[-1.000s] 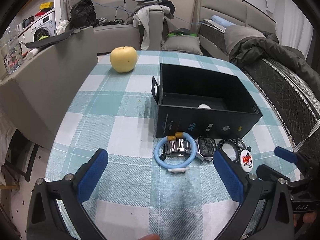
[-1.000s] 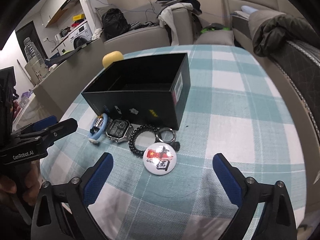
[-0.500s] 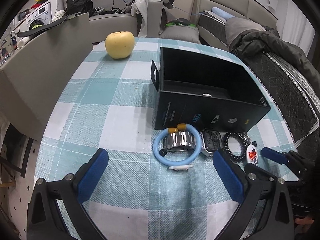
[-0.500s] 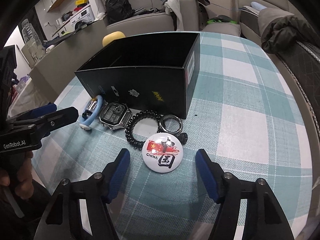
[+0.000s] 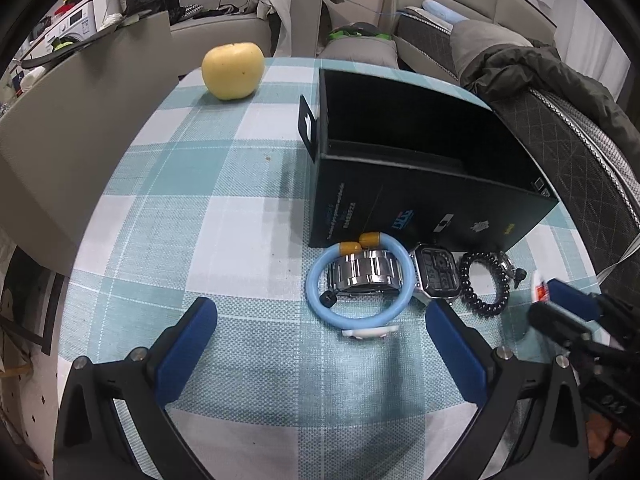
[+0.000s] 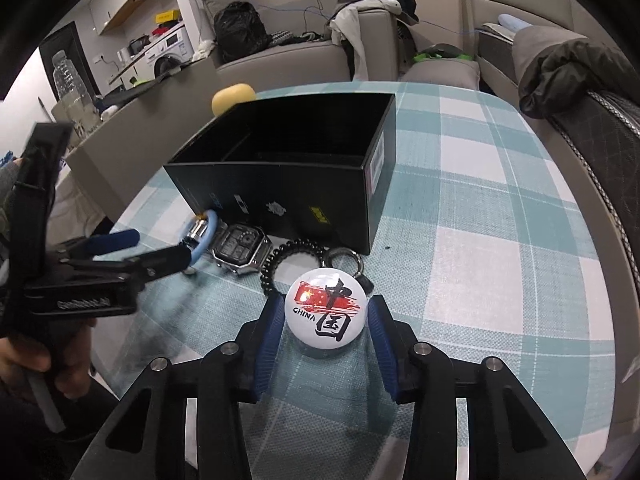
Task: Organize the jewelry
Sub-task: 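Grasp the white CHINA badge with the right tool while the left tool grasps the blue bangle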
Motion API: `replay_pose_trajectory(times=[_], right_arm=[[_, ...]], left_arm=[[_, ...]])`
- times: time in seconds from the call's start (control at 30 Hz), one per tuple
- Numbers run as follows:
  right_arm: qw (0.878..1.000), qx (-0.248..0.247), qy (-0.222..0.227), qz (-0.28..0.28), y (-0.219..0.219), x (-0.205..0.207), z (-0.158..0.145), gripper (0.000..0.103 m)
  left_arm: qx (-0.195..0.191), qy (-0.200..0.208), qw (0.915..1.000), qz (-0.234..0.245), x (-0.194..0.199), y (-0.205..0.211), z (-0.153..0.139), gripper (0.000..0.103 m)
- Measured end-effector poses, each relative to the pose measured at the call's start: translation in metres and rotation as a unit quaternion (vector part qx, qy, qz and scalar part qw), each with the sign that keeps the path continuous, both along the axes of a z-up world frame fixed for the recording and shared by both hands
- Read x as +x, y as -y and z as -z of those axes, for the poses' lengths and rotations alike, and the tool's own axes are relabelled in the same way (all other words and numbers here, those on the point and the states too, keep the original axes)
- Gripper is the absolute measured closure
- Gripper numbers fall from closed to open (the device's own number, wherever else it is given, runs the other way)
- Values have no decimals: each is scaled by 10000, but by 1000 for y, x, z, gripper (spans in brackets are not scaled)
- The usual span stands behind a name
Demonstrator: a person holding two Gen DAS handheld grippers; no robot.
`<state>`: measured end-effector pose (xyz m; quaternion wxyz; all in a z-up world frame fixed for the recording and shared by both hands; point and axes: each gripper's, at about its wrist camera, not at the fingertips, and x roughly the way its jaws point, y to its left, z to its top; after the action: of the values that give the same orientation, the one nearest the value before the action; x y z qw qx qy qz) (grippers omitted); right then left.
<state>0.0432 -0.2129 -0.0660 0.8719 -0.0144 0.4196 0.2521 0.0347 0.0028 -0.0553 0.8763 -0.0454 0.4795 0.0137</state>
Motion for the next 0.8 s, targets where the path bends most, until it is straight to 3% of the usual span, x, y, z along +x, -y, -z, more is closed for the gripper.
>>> replay_pose_trajectory(times=[0.13, 0.23, 0.43, 0.47, 0.57, 0.6, 0.63, 0.67, 0.8], right_arm=[[9999, 99, -20, 26, 3, 2, -3, 61], [9999, 130, -3, 46, 4, 2, -4, 61], [9998, 175, -46, 53, 6, 1, -5, 61], [9998, 181, -49, 47, 6, 2, -6, 61], [9999, 168, -28, 7, 4, 0, -6, 61], [9999, 164, -11, -6, 3, -1, -7, 61], [9999, 161, 9, -20, 3, -1, -8, 61], [9999, 160, 27, -33, 2, -2, -9, 61], [9998, 152, 77, -56, 0, -2, -10, 61]], left_arm=[[-95, -72, 9999, 15, 3, 1, 6, 3], [27, -102, 9999, 35, 6, 3, 7, 14], [-88, -26, 9997, 245, 8, 5, 5, 35], [-131, -9, 9994, 305, 8, 6, 4, 45], [-186, 106, 9987, 457, 5, 9, 1, 60], [-175, 173, 9982, 548, 4, 10, -1, 81], [-145, 173, 9981, 573, 3, 12, -2, 88], [-114, 179, 9982, 569, 3, 11, -2, 92], [-230, 139, 9987, 441, 3, 4, 1, 94]])
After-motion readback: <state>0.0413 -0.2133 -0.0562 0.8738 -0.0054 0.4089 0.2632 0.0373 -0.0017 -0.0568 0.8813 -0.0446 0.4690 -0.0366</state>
